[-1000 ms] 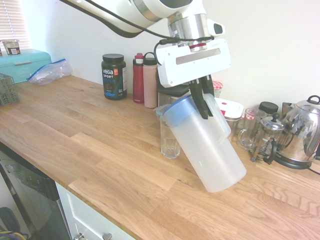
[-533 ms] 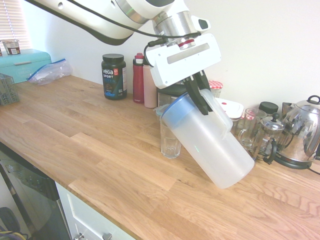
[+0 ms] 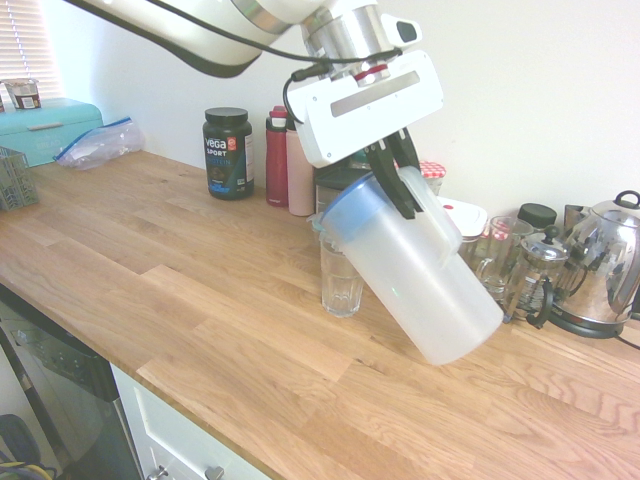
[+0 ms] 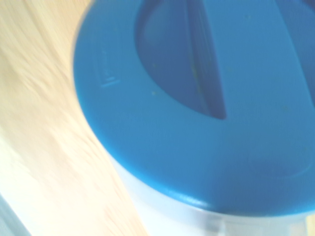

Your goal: Pour me some water

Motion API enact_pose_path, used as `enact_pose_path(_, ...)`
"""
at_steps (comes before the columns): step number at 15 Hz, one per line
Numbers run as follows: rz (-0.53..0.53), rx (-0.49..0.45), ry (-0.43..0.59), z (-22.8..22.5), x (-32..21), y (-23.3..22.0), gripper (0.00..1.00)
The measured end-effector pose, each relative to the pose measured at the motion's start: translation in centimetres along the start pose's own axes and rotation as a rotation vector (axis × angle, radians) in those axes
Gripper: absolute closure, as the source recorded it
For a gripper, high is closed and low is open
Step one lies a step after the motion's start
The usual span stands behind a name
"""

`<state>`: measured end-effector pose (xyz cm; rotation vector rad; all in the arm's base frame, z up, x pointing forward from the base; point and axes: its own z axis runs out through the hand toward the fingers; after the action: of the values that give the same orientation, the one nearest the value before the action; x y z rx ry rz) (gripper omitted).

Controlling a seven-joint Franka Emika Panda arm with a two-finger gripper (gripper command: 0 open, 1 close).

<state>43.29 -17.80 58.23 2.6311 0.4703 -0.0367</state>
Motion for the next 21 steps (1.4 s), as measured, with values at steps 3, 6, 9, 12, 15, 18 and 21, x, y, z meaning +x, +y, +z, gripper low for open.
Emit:
enact_pose_path(3, 0.004, 0.195, 0.083, -6.1, -3.8, 0.6, 1.00)
enact_pose_path(6, 0.020, 0.367, 0.189, -10.6, -7.6, 0.2, 1.00)
enact_pose_path(9, 0.165, 0.495, 0.244, -13.8, -6.1, -4.7, 1.00)
enact_pose_path(12, 0.333, 0.543, 0.264, -13.3, -1.4, -13.1, 1.00)
enact_pose_path(15, 0.490, 0.558, 0.293, -12.9, 0.3, -21.7, 1.00)
enact_pose_path(18, 0.645, 0.575, 0.346, -13.1, 0.9, -27.5, 1.00)
enact_pose_path(21, 0.800, 0.610, 0.418, -12.1, 2.3, -31.2, 1.00)
